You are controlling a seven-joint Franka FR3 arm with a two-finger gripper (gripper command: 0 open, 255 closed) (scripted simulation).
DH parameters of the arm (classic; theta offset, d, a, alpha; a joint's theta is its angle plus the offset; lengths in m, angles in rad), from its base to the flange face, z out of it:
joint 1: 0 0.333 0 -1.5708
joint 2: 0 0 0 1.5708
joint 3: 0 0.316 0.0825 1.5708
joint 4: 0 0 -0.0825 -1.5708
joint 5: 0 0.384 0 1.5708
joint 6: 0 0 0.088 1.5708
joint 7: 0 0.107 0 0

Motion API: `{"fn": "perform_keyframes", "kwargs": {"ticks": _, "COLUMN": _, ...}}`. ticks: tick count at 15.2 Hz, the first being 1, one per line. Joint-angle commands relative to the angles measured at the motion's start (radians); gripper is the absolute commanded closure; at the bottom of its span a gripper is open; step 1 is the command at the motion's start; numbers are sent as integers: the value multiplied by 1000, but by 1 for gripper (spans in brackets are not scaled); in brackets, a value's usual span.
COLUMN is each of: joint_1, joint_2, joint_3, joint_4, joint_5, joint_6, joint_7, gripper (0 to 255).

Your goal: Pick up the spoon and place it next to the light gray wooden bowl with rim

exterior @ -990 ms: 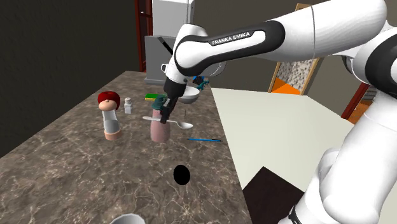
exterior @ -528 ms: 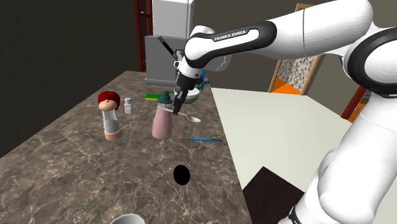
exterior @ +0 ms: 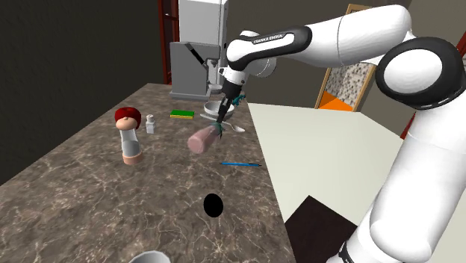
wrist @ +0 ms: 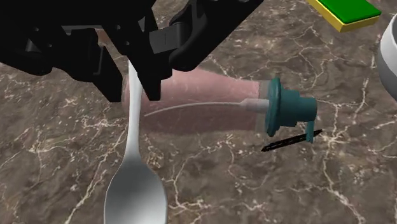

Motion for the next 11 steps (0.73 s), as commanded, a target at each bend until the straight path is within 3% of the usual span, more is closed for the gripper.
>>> {"fn": "perform_keyframes", "kwargs": {"ticks": 1, "joint_1": -24, "joint_2": 25, "joint_3": -18, "joint_4": 34, "joint_5": 6, "joint_6": -20, "joint_7": -42, "gripper": 255}}
{"fn": "perform_keyframes", "kwargs": {"ticks": 8, "joint_1": -115, "joint_2": 173, "joint_3": -71, "joint_4": 243, "joint_5": 29, "joint_6": -118, "joint_7": -168, "gripper": 255}}
{"fn": "perform_keyframes", "kwargs": {"ticks": 11, "joint_1": -118, "joint_2": 182, "joint_3": -72, "joint_4": 230, "joint_5": 33, "joint_6": -98, "joint_7": -179, "gripper": 255}}
